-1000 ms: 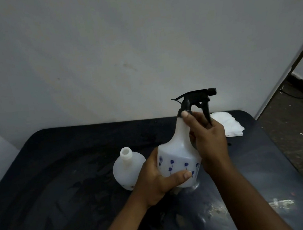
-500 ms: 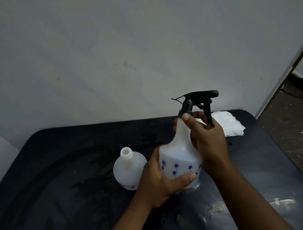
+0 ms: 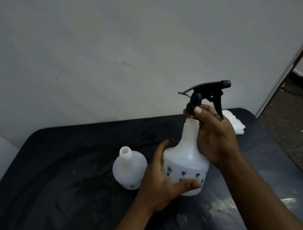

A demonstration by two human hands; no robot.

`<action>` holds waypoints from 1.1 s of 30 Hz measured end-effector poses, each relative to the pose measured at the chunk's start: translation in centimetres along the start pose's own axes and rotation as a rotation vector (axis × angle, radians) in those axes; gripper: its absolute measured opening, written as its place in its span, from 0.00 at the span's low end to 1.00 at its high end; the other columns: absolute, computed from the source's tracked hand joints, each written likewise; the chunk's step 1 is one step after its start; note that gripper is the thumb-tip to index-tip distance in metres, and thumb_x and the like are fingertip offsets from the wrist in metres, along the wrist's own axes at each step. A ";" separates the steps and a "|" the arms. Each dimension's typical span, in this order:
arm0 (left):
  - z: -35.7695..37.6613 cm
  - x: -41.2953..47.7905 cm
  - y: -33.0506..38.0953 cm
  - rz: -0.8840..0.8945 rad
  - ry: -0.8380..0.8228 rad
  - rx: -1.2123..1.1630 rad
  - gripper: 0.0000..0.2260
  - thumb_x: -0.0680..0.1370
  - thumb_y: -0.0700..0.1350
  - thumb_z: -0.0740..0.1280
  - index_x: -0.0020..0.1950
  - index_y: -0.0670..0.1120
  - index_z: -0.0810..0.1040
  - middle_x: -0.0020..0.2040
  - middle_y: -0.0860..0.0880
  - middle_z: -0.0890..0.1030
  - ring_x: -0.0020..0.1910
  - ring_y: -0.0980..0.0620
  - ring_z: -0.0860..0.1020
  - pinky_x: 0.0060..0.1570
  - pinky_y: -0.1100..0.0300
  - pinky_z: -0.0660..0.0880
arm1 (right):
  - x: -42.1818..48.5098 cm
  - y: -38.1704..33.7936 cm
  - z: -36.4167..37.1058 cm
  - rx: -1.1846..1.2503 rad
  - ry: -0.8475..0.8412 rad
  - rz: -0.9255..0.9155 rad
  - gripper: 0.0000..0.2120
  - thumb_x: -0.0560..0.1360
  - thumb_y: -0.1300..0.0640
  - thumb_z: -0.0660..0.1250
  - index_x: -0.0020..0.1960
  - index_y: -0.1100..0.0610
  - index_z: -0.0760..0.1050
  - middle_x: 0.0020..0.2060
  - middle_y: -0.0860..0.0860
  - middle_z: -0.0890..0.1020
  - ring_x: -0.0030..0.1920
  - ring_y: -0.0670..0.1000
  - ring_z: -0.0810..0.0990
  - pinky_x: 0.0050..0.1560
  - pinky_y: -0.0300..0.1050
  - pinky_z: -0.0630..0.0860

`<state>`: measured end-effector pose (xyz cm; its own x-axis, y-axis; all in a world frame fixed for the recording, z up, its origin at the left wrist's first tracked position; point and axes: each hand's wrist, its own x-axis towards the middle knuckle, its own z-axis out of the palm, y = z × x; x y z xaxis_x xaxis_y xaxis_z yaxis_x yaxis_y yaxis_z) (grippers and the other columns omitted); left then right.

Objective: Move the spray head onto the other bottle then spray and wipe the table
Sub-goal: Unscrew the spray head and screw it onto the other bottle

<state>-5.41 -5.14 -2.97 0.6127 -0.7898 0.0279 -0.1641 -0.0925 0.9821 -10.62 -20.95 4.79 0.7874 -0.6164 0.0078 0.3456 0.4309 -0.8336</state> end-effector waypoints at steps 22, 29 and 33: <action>2.2 0.7 -2.8 0.073 0.168 0.814 0.45 0.62 0.73 0.69 0.70 0.52 0.59 0.65 0.52 0.69 0.61 0.54 0.70 0.58 0.63 0.68 | 0.2 -2.1 0.2 -0.017 -0.068 -0.308 0.10 0.75 0.59 0.63 0.49 0.53 0.82 0.47 0.54 0.86 0.32 0.43 0.72 0.28 0.34 0.65; 2.8 0.4 -2.7 0.015 0.221 0.863 0.45 0.68 0.67 0.70 0.75 0.46 0.56 0.74 0.46 0.63 0.71 0.48 0.66 0.69 0.57 0.65 | 0.4 -2.5 0.4 0.011 -0.076 -0.277 0.12 0.75 0.59 0.62 0.47 0.49 0.84 0.46 0.51 0.86 0.30 0.43 0.75 0.26 0.32 0.68; 2.6 -0.4 -0.8 0.022 0.249 0.828 0.42 0.70 0.64 0.72 0.75 0.45 0.60 0.71 0.48 0.67 0.68 0.51 0.68 0.65 0.62 0.66 | 0.4 -3.0 0.5 0.074 -0.077 -0.271 0.11 0.75 0.59 0.62 0.48 0.52 0.82 0.46 0.52 0.86 0.30 0.43 0.75 0.28 0.32 0.69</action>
<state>-7.58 -6.30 -4.23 0.7386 -0.6495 0.1808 -0.6290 -0.5673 0.5315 -11.06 -22.18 7.54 0.6967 -0.6649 0.2692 0.5830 0.3062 -0.7525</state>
